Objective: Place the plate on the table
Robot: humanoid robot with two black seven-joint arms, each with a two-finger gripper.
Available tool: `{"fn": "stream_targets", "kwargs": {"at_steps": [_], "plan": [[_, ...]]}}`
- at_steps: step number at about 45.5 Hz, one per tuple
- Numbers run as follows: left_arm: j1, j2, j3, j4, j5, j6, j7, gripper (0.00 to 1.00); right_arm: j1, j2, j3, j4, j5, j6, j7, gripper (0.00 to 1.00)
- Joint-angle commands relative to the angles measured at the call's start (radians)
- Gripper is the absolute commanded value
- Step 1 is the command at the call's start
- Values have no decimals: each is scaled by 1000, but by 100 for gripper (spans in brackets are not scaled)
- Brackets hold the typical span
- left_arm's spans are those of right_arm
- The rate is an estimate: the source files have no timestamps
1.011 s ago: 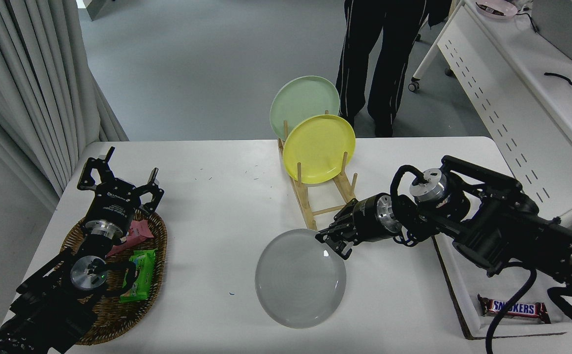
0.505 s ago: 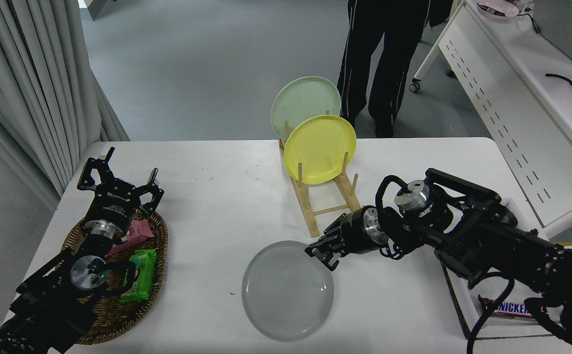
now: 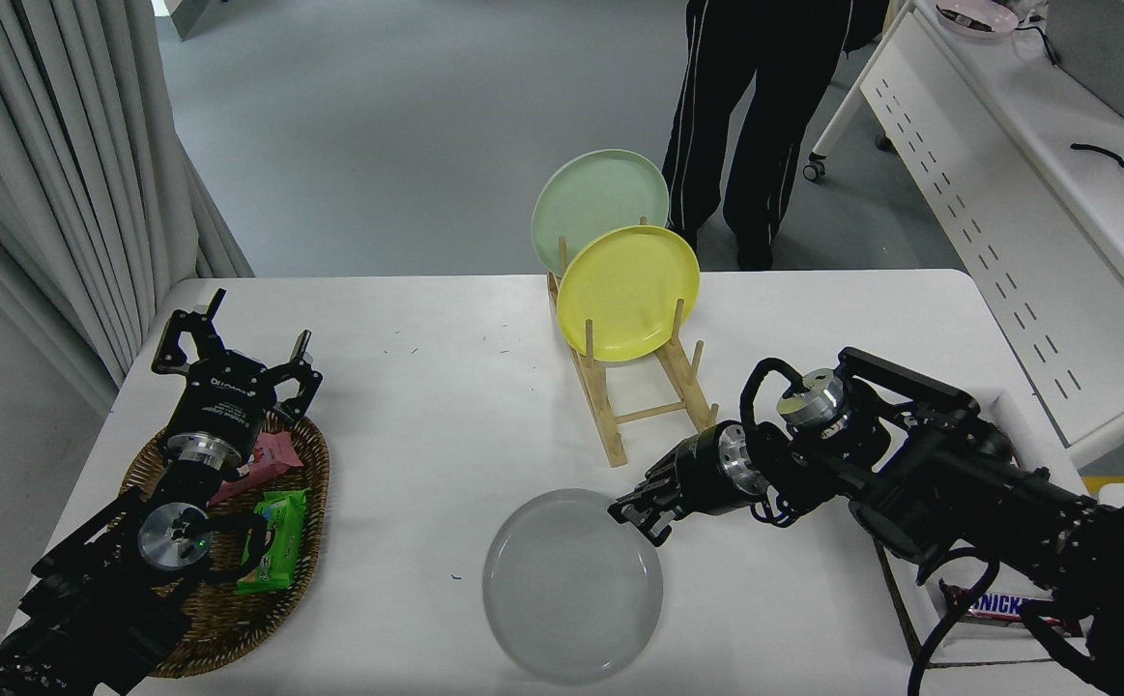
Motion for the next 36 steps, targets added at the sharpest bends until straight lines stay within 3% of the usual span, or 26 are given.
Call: {"fn": "stream_targets", "kwargs": {"at_steps": [1, 36], "plan": [[0, 0, 0, 0, 0, 0, 0, 100, -8, 3, -5, -22, -5, -7, -6, 0], [0, 0, 0, 0, 0, 0, 0, 100, -23, 8, 6, -46, -37, 10, -7, 0]]}}
